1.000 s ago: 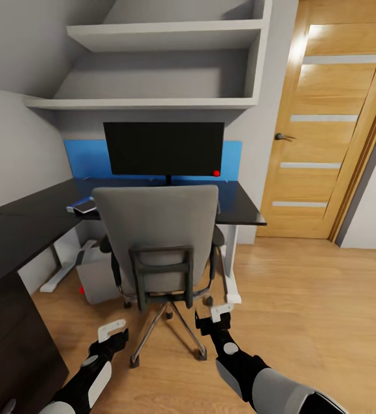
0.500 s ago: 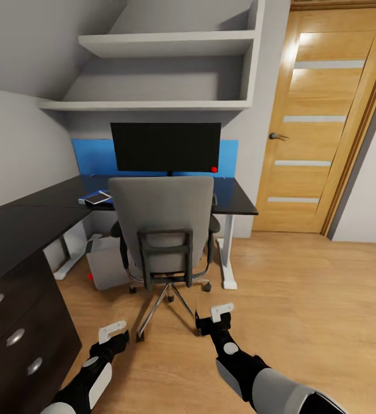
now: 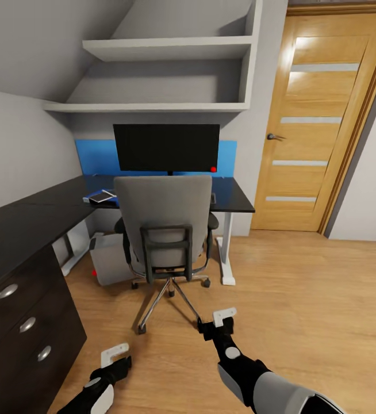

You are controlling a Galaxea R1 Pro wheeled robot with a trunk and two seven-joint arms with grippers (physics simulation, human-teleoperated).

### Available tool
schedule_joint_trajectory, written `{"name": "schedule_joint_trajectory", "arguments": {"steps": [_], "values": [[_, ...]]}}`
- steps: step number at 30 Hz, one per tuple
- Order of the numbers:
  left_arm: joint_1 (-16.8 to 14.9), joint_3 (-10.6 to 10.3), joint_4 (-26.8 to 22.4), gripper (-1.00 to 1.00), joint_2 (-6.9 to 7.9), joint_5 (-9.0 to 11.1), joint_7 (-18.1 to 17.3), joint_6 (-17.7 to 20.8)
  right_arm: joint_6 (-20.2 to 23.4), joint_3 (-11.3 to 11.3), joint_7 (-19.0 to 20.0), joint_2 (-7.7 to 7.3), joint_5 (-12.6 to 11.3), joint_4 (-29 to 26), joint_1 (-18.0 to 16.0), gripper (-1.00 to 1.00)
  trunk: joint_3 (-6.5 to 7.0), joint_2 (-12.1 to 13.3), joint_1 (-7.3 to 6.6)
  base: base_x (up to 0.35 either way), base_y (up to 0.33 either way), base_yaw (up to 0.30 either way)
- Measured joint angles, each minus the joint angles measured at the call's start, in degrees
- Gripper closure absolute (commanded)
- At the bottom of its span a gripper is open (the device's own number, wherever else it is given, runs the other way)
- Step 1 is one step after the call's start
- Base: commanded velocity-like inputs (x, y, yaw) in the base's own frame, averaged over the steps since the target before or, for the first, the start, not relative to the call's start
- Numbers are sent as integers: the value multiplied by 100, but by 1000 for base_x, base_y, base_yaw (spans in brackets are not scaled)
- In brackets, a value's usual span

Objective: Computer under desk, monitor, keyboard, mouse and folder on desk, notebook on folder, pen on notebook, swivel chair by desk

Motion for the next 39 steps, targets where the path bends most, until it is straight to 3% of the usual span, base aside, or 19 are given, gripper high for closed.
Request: {"name": "schedule_joint_trajectory", "arguments": {"steps": [5, 11, 18, 23, 26, 29, 34, 39], "values": [[0, -1, 392, -100, -48, 3, -4, -400, -34, -5, -26, -1, -89, 306, 139, -100, 90, 201, -110, -4, 0, 0], [23, 2, 1278, -100, -64, 15, -3, -1727, -908, -19, -46, -2, -307, 814, 673, -100, 197, 441, -242, 0, 0, 0], [124, 0, 1386, -100, -49, 18, -4, -1995, -1088, -23, -51, -2, -337, 890, 805, -100, 323, 722, -396, 0, 0, 0], [166, -1, 1405, -100, -57, 19, -7, -2068, -1599, -27, -282, -2, -344, 986, 1029, -100, 413, 922, -505, 0, 0, 0], [329, 4, 1407, -100, -53, 25, -21, -2371, -2002, -34, -590, -4, -344, 1015, 1251, -100, 466, 1043, -571, 0, 0, 0], [576, 7, 1408, -100, -49, 31, -34, -2805, -2498, -48, -744, -133, -360, 1023, 1529, -100, 520, 1163, -637, 0, 0, 0], [955, 9, 1409, -100, -52, 10, -43, -3128, -3027, -40, -809, -315, -358, 1028, 1846, -100, 609, 1364, -747, 0, 0, 0], [1293, -9, 1408, -100, -57, -205, -45, -3554, -3234, -30, -821, -391, -348, 1042, 2142, -100, 700, 1564, -857, 0, 0, 0]]}}
